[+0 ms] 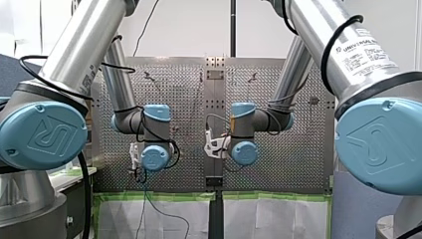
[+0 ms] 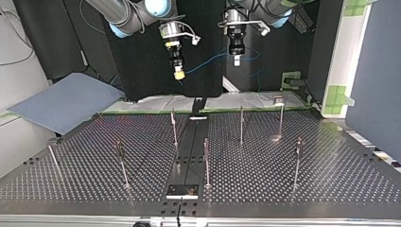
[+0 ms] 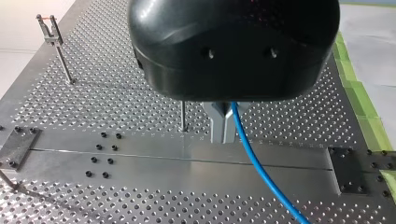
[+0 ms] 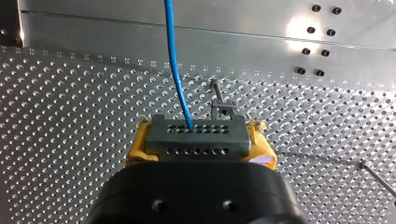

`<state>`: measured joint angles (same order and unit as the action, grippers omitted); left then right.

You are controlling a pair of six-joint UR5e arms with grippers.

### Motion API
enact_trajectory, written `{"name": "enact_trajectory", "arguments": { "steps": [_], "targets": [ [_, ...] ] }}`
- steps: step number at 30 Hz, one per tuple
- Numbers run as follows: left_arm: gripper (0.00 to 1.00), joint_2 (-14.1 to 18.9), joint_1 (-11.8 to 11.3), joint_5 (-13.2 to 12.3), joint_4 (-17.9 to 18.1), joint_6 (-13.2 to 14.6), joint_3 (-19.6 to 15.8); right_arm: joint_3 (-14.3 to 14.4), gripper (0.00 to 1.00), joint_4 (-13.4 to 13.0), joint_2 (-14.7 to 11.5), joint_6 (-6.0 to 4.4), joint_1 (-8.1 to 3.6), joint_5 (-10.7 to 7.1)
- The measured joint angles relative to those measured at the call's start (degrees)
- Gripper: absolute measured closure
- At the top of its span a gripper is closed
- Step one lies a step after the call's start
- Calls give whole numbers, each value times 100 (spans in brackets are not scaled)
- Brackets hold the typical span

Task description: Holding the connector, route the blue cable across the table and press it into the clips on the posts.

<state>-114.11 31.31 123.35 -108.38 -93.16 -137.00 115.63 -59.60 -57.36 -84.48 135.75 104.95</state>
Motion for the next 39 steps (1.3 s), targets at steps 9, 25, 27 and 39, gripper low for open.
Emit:
{"name": "enact_trajectory", "arguments": {
  "steps": [9,25,27,39],
  "targets": [
    [100,0,0,0,1,3,0,0,100,0,0,0,0,0],
    [100,0,0,0,9,26,0,0,100,8,0,0,0,0],
    [100,0,0,0,9,26,0,0,100,9,0,0,0,0],
    [100,0,0,0,9,26,0,-75,100,85,76,62,76,59]
  ]
}}
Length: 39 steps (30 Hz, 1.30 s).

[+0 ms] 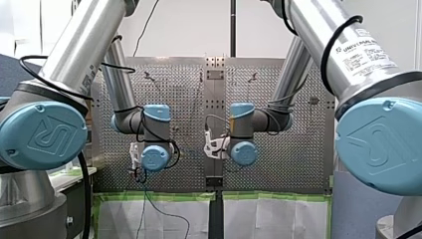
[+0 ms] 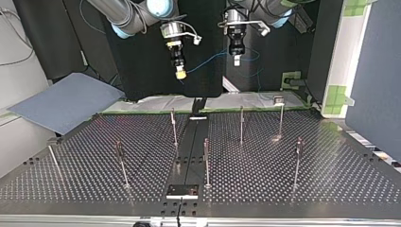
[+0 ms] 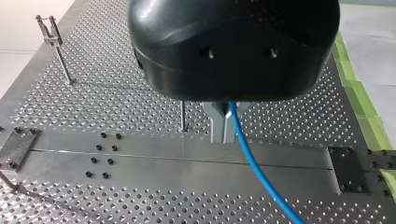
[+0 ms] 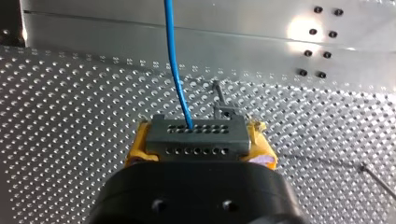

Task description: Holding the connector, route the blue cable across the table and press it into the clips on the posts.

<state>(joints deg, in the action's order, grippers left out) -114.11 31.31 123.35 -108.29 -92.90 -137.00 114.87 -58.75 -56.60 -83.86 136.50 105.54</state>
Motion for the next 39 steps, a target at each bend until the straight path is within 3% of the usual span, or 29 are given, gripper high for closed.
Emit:
{"name": "enact_trajectory", "arguments": {
  "steps": [5,9,25,29,33,39],
  "targets": [
    [100,0,0,0,0,0,0,-197,100,237,238,53,235,48],
    [100,0,0,0,0,0,0,-240,100,442,429,59,337,54],
    [100,0,0,0,0,0,0,-250,100,1256,522,61,364,55],
    [100,-13,-34,11,-84,9,-85,-252,100,1353,520,59,366,53],
    [100,101,-68,51,-248,-14,-249,-352,100,1469,421,-42,387,-47],
    [100,368,-173,279,-528,-217,-368,-637,100,1723,134,-326,353,-332]
  ]
}}
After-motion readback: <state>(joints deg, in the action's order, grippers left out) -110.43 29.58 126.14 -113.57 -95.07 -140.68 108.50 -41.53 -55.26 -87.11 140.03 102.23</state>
